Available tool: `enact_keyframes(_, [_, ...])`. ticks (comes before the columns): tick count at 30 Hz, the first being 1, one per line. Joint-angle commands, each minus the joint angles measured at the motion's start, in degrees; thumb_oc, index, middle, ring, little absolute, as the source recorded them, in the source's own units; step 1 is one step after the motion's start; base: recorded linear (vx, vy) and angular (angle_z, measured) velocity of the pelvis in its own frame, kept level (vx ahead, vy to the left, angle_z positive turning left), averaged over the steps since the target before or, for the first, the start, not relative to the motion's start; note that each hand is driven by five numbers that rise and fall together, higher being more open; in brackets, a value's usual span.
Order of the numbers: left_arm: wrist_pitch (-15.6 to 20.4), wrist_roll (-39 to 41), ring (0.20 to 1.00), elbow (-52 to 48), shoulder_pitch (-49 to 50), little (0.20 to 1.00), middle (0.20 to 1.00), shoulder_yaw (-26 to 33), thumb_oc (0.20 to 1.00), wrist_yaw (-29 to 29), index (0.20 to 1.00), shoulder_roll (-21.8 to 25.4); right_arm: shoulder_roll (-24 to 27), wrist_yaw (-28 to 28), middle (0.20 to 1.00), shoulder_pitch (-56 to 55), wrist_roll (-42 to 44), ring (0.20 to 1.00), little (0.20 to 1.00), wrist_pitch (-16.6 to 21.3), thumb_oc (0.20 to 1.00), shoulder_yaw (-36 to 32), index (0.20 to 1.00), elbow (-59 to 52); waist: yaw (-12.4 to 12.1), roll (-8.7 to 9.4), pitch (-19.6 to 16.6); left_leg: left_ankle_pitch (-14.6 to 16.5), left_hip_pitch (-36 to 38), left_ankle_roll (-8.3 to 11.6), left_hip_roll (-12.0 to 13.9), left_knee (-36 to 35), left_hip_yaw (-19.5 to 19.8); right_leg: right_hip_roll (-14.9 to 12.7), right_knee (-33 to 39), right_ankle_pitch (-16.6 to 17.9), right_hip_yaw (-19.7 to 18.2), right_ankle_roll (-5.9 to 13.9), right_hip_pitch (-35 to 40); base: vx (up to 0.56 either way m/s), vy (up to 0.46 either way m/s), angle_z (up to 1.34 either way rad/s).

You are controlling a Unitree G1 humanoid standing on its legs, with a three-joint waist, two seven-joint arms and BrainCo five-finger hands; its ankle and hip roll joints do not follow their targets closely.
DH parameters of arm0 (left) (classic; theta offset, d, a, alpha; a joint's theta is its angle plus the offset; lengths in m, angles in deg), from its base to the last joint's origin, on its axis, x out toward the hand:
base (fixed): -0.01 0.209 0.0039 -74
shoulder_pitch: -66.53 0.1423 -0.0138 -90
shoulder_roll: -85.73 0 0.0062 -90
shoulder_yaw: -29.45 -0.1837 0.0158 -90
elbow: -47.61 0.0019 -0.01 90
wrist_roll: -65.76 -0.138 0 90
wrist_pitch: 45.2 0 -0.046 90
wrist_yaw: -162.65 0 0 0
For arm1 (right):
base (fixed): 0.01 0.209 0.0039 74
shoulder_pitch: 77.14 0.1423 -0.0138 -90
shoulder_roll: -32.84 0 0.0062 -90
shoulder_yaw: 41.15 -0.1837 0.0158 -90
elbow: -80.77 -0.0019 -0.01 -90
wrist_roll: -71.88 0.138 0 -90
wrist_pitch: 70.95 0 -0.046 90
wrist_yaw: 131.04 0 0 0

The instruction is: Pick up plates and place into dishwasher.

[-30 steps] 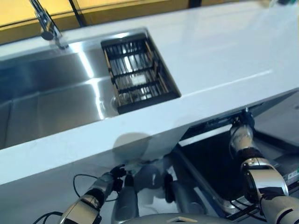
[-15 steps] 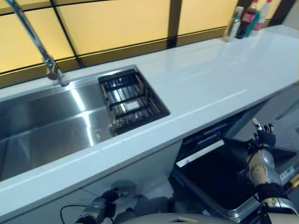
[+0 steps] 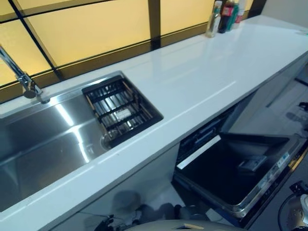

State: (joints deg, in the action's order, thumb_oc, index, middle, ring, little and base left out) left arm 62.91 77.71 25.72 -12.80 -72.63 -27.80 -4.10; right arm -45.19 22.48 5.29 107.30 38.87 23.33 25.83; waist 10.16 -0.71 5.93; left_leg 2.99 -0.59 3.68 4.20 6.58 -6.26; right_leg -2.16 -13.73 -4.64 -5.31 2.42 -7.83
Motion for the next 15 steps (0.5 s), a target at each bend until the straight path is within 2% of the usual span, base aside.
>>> enact_keyframes(1, [0.56, -0.93, 1.0, -3.2, -0.65, 1.0, 1.0, 2.47, 1.0, -2.45, 1.0, 3.69, 0.53, 2.76, 1.0, 2.18, 3.49, 1.0, 1.0, 2.44, 1.0, -0.94, 1.0, -0.68, 0.25, 1.93, 2.02, 5.36, -1.77, -4.95, -1.26, 5.71, -0.31, -3.68, 4.05, 4.36, -1.47, 3.98, 2.36, -0.03, 0.064, -0.02])
enact_keyframes(5, [-1.71, -0.25, 1.0, -6.45, -1.26, 1.0, 1.0, 1.43, 1.0, -2.36, 1.0, 4.59, -0.43, 6.8, 1.0, 2.23, 9.62, 1.0, 1.0, 2.31, 1.0, 0.59, 1.0, 1.35, 0.44, 1.79, 2.76, 6.59, -2.86, -5.81, -2.01, 7.87, -1.15, -4.59, 3.18, 4.87, -1.55, 4.34, 1.04, -0.06, 0.032, -0.11])
enact_keyframes(9, [-2.92, 1.95, 1.0, -9.36, -1.41, 1.0, 1.0, 0.29, 1.0, -2.35, 1.0, 5.5, -0.84, 7.88, 1.0, 3.91, 14.33, 1.0, 1.0, 4.09, 1.0, 1.08, 1.0, 4.94, 0.07, 1.32, 4.43, 8.77, -6.08, -6.71, -3.26, 13.64, -0.69, -5.42, 1.05, 5.31, -1.63, 4.1, -1.12, -0.06, 0.005, -0.05])
enact_keyframes(15, [-5.08, 3.88, 1.0, -14.38, -1.57, 1.0, 1.0, -2.21, 1.0, -1.65, 1.0, 6.77, 2.25, 8.12, 1.0, 8.1, 18.44, 1.0, 1.0, 4.72, 1.0, -0.21, 1.0, 8.29, -0.31, -0.05, 8.96, 12.61, -13.92, -7.53, -4.76, 24.63, 0.22, -5.91, -5.1, 5.02, -1.58, 2.94, -7.35, -0.15, 0.028, -0.04])
